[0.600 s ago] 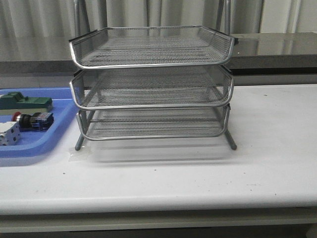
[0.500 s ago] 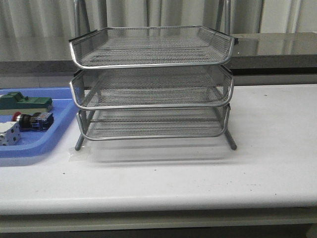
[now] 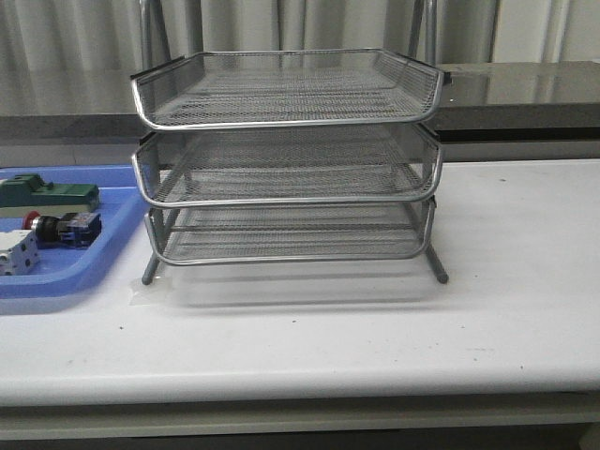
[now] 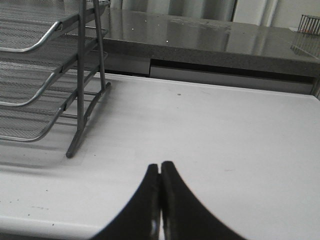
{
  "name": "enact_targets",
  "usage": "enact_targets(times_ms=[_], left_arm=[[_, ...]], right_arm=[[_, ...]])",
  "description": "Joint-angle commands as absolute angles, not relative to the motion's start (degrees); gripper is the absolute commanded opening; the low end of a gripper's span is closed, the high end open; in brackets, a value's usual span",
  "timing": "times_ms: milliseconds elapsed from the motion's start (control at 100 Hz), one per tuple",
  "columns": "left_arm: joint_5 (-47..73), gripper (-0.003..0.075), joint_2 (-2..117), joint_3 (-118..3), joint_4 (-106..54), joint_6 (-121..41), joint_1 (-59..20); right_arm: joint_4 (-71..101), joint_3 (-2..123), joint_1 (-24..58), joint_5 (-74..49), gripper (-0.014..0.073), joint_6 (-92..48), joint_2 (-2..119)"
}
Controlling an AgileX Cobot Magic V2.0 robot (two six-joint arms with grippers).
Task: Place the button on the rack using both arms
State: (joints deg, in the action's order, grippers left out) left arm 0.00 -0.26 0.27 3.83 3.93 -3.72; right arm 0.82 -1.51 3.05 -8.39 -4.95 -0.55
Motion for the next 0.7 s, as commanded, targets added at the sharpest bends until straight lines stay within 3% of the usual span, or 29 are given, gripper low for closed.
enact_targets(times_ms=[0,370,690], left_arm=[[-4.6,-0.0020,-2.1,2.2,3.5,4.4,-3.7],[-4.6,-0.0020,-2.1,2.2,3.5,4.4,-3.7],[-4.6,-0.0020,-2.1,2.2,3.5,4.4,-3.7]], right_arm=[[1.0,-1.6,2.7,-3.8,-0.0060,-5.1,-1.5],[6.8,0.4,2.7,1.7,-0.0060,-5.1,-1.4],[11.4,16.9,2.7,-17.4,-0.0060,-5.1,7.7]])
